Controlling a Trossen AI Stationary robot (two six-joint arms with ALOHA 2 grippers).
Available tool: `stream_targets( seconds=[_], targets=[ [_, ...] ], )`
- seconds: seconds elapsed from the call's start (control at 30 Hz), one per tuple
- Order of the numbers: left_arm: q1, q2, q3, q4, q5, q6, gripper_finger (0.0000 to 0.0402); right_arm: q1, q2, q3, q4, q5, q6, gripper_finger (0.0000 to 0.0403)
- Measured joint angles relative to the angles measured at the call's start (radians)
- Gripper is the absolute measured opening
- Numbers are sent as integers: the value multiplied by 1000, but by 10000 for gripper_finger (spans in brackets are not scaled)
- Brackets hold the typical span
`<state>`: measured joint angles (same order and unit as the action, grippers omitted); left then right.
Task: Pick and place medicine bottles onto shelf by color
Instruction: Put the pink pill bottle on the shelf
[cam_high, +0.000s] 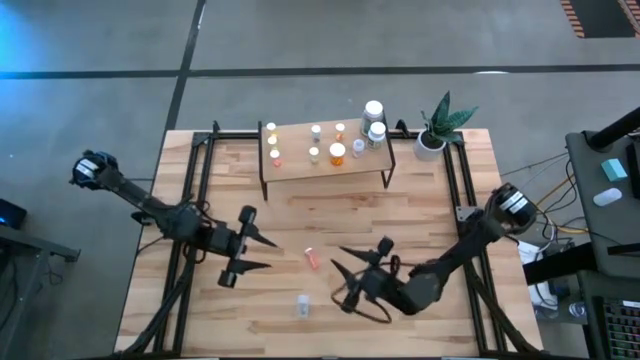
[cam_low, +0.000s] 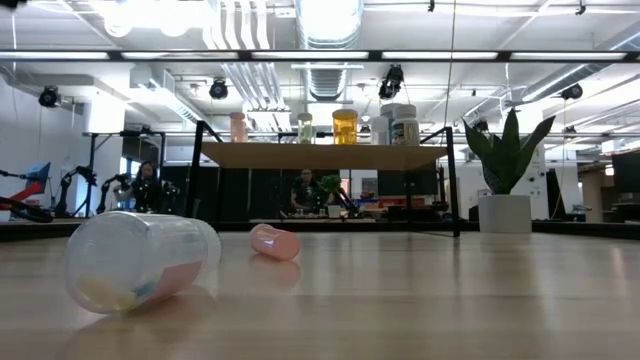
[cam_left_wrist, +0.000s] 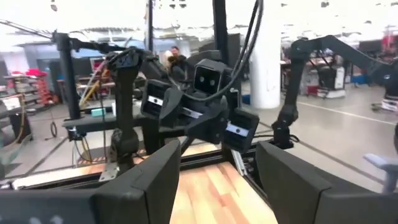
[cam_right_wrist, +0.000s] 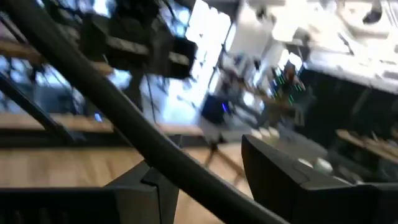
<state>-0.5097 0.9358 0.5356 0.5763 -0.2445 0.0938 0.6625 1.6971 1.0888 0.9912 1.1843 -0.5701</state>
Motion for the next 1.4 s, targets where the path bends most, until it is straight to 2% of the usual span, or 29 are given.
stream_targets(
  seconds=[0.1,0.2,0.3,0.33,0.4,0.53,0.7,0.9,1.13,1.4],
  targets=[
    [-3,-21,-113,143,-22,-2,195,-26,-29,30,-301,50,237,159],
    [-3,-29,-224,280,-55,-8,195,-60,-63,101,-715,-59,529,169],
    [-3,-17,-309,432,-62,-29,195,-119,-80,207,-1141,-304,878,182],
    [-3,-9,-330,491,-49,-34,195,-145,-79,239,-1249,-392,963,187],
    [-3,3,-362,596,-14,-27,195,-187,-59,292,-1383,-498,1045,195],
    [-4,8,-396,662,-26,20,195,-233,-14,331,-1443,-569,1072,207],
    [-4,4,-398,673,-52,26,195,-298,21,350,-1442,-743,1076,225],
    [-3,-1,-388,675,-52,48,195,-375,77,349,-1426,-843,1097,267],
    [-3,0,-394,673,-52,45,195,-442,154,348,-1417,-871,1137,308],
    [-3,11,-395,670,-51,44,195,-447,245,348,-1349,-936,1183,300]
  ],
)
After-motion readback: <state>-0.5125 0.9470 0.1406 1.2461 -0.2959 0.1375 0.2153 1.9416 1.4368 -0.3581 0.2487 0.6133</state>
